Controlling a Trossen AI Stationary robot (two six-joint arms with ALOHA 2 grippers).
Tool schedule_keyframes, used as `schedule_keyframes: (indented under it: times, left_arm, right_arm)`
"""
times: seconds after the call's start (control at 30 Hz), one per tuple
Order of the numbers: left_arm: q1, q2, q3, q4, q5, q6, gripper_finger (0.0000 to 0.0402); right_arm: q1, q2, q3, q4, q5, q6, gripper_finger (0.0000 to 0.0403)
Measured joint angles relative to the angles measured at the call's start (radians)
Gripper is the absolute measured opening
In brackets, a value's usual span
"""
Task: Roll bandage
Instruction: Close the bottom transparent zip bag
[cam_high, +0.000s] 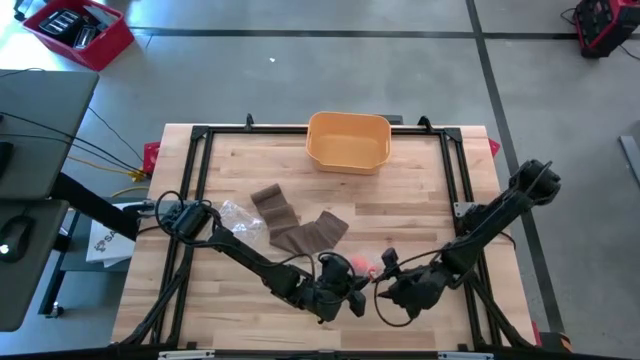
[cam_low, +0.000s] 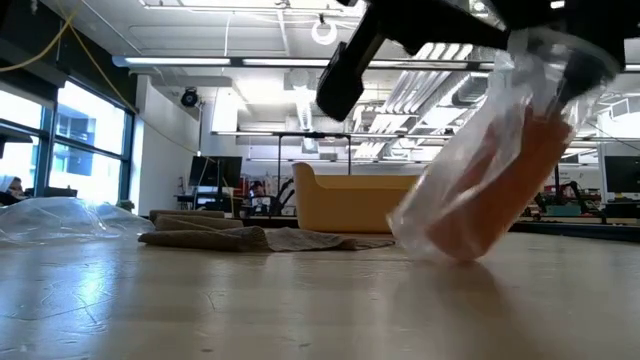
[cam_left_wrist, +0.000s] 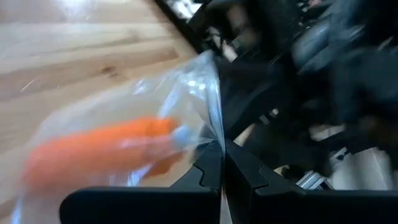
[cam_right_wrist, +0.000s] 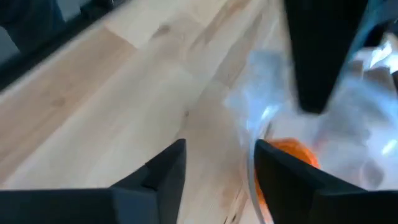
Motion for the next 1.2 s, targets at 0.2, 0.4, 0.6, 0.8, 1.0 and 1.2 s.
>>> schedule_keyframes:
  times: [0.2, 0.4, 0.6, 0.8, 1.0, 1.2]
  left_arm:
    - [0.000, 0.000, 0.000, 0.046, -0.048, 0.099, 0.0032]
    - [0.005, 0.000, 0.000, 0.050, -0.023, 0.184, 0.0101]
    - [-0.008, -0.031, 0.009, 0.102, -0.027, 0.436, 0.0138]
    - [-0.085, -0.033, 0.093, 0.159, -0.192, 0.805, 0.0126]
    - [-0.124, -0.033, 0.085, 0.120, -0.294, 0.803, 0.0114]
    - [-0.091, -0.031, 0.042, 0.056, -0.297, 0.655, 0.0123]
  right_arm:
    - [0.009, 0.036, 0.035, -0.041, 0.018, 0.046, 0.0047]
    - [0.010, 0.003, 0.068, -0.109, 0.037, 0.101, 0.0011]
    - [0.017, -0.123, 0.068, -0.223, 0.015, 0.228, 0.0003]
    - [0.013, -0.249, 0.067, -0.372, 0.009, 0.334, 0.0001]
    - [0.017, -0.295, 0.063, -0.386, -0.016, 0.328, 0.0000]
    - [0.017, -0.294, 0.062, -0.386, -0.026, 0.322, 0.0000]
